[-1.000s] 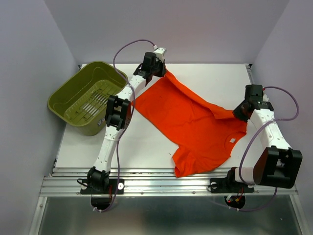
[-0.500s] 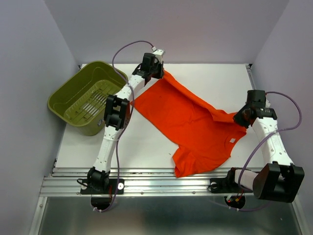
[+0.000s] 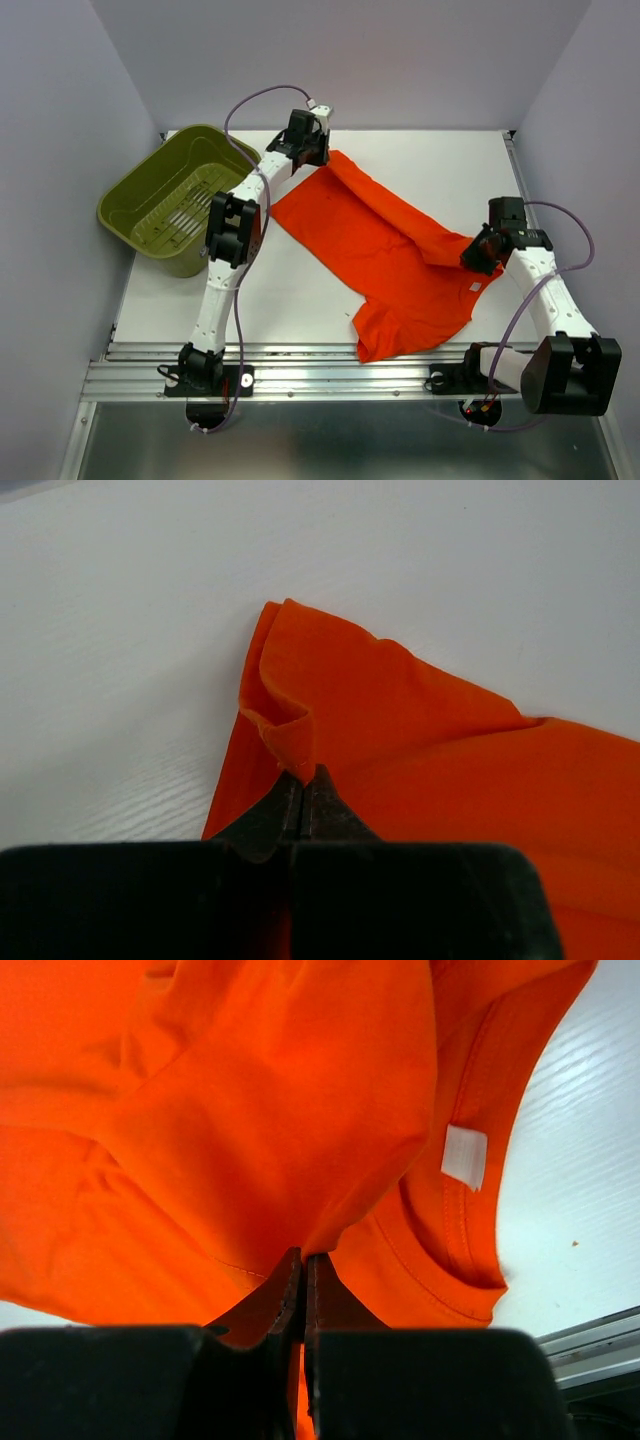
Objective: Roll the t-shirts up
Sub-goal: Fold the T-shirt at the center of the board.
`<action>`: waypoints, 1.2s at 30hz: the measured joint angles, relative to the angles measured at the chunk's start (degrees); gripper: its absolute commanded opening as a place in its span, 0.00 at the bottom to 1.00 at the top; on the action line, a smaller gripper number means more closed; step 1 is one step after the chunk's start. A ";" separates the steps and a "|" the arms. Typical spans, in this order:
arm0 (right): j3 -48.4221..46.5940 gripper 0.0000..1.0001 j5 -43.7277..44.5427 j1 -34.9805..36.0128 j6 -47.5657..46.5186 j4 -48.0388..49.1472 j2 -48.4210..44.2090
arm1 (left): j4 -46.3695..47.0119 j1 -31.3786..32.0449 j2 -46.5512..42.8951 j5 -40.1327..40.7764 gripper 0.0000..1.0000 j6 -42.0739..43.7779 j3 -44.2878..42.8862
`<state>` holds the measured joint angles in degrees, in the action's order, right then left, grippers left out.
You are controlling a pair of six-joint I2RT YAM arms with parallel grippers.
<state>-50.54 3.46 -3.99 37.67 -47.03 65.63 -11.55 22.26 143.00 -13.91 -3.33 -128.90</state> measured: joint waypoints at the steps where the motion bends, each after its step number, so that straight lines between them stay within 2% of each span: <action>1: 0.33 0.06 -0.35 0.04 0.15 0.07 0.00 | -0.48 0.00 -0.35 0.28 0.16 0.02 0.50; 2: 1.07 0.13 -0.76 0.37 0.39 0.13 0.00 | -1.09 0.00 -0.92 0.61 0.46 0.11 0.98; 3: 1.73 0.34 -1.09 0.55 0.57 0.39 -0.02 | -1.79 0.00 -1.14 0.90 0.64 0.28 1.07; 4: 2.64 0.44 -1.86 0.70 0.94 0.68 -0.02 | -2.49 0.00 -1.36 1.18 0.77 0.31 1.07; 5: 3.37 0.50 -2.49 0.70 1.33 0.90 -0.02 | -3.04 0.00 -1.44 1.40 0.92 0.61 1.07; 10: 4.63 0.56 -3.32 0.74 1.73 0.83 -0.13 | -5.64 -0.15 -1.88 2.16 0.94 0.74 0.92; 13: 4.24 0.55 -0.79 0.74 1.49 0.68 -0.09 | -6.69 -0.22 -1.88 1.95 0.95 0.72 0.28; 18: -0.57 0.39 6.86 0.48 0.68 1.64 2.97 | -6.88 0.26 -1.88 1.11 0.89 0.42 -1.38; 21: -2.51 0.33 8.35 -1.42 0.22 5.49 6.58 | -6.49 1.38 -1.88 0.22 0.86 -0.28 -1.73; 29: -2.69 0.37 7.13 -9.27 -0.24 12.76 18.10 | -4.63 6.49 0.87 -3.41 0.85 -3.02 -5.22; 31: -2.67 0.40 6.56 -10.69 -0.55 13.35 19.17 | -3.91 7.23 1.92 -3.93 0.85 -3.34 -5.49; 36: -1.86 0.38 5.99 -13.66 -0.87 15.98 19.26 | -3.50 6.82 5.16 -4.07 0.85 -4.09 -5.51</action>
<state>-52.40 9.45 -17.65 36.80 -31.05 84.88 -15.05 29.08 148.16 -17.98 -7.42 -134.41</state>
